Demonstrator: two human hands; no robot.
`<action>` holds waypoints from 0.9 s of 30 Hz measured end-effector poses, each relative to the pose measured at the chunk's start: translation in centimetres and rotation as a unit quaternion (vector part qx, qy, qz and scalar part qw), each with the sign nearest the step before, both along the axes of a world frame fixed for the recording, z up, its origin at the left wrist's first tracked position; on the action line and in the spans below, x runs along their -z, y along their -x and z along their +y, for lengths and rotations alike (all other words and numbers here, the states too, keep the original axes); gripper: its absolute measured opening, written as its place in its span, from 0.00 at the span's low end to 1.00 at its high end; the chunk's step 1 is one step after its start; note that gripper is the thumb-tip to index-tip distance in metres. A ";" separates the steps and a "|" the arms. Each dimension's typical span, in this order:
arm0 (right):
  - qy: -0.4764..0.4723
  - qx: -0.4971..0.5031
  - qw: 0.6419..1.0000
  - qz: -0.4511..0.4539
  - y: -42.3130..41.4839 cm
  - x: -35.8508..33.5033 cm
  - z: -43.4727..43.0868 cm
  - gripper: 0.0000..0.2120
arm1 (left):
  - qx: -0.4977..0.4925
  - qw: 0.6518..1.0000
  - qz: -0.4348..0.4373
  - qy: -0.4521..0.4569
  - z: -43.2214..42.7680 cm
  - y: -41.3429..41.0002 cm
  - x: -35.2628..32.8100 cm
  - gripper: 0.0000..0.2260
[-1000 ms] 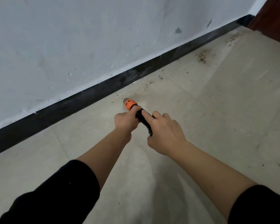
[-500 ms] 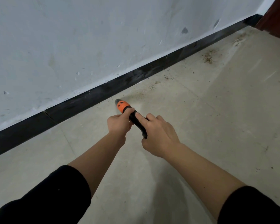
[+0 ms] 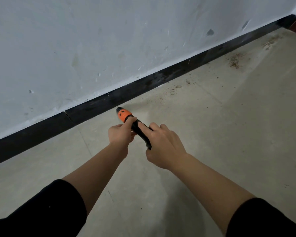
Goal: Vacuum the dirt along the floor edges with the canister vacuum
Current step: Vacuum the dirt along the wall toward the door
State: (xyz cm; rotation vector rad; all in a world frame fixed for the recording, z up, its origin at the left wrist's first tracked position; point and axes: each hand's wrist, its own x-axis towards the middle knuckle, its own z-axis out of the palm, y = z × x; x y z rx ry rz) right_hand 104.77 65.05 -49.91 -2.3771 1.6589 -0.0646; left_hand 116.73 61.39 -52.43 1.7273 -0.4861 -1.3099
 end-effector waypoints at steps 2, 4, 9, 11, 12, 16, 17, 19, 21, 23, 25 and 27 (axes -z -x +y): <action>0.003 -0.009 1.000 -0.004 -0.5 0.0 0.1 0.35 | -0.009 1.000 -0.004 -0.001 0.2 -0.5 0.0 0.10; 0.004 -0.015 1.000 -0.009 -1.0 -0.1 0.1 0.35 | -0.017 1.000 -0.008 -0.001 0.3 -1.0 0.0 0.10; 0.000 -0.027 1.000 -0.015 -2.1 -0.1 0.1 0.35 | -0.027 0.999 -0.024 -0.003 0.5 -2.1 0.2 0.11; -0.001 -0.028 0.999 -0.015 -2.3 0.1 0.0 0.35 | -0.027 0.999 -0.027 -0.004 0.5 -2.4 0.2 0.10; -0.002 -0.027 1.000 -0.015 -2.4 0.2 0.0 0.36 | -0.025 0.999 -0.027 -0.004 0.5 -2.5 0.2 0.10; 0.000 -0.010 1.000 -0.007 -2.1 0.3 -0.2 0.36 | -0.010 1.000 -0.022 -0.006 -0.1 -2.1 0.2 0.10; 0.001 -0.003 1.000 -0.006 -1.9 0.3 -0.3 0.36 | -0.004 1.000 -0.022 -0.007 -0.3 -1.9 0.2 0.10; 0.001 0.009 1.000 -0.005 -1.4 0.3 -0.4 0.36 | 0.007 1.000 -0.022 -0.007 -0.8 -1.3 0.2 0.10; 0.003 0.019 1.000 0.000 -0.9 0.2 -0.6 0.36 | 0.019 1.000 -0.023 -0.006 -1.3 -0.6 0.3 0.11; 0.005 0.030 1.000 0.003 -0.4 0.2 -0.8 0.36 | 0.032 0.999 -0.021 -0.005 -1.8 0.0 0.3 0.11; 0.009 0.042 0.999 0.004 0.0 0.1 -1.0 0.36 | 0.044 0.999 -0.016 -0.002 -2.4 0.7 0.2 0.11; 0.011 0.053 0.999 0.008 0.4 0.1 -1.2 0.37 | 0.050 0.999 -0.010 -0.001 -2.8 1.3 0.2 0.11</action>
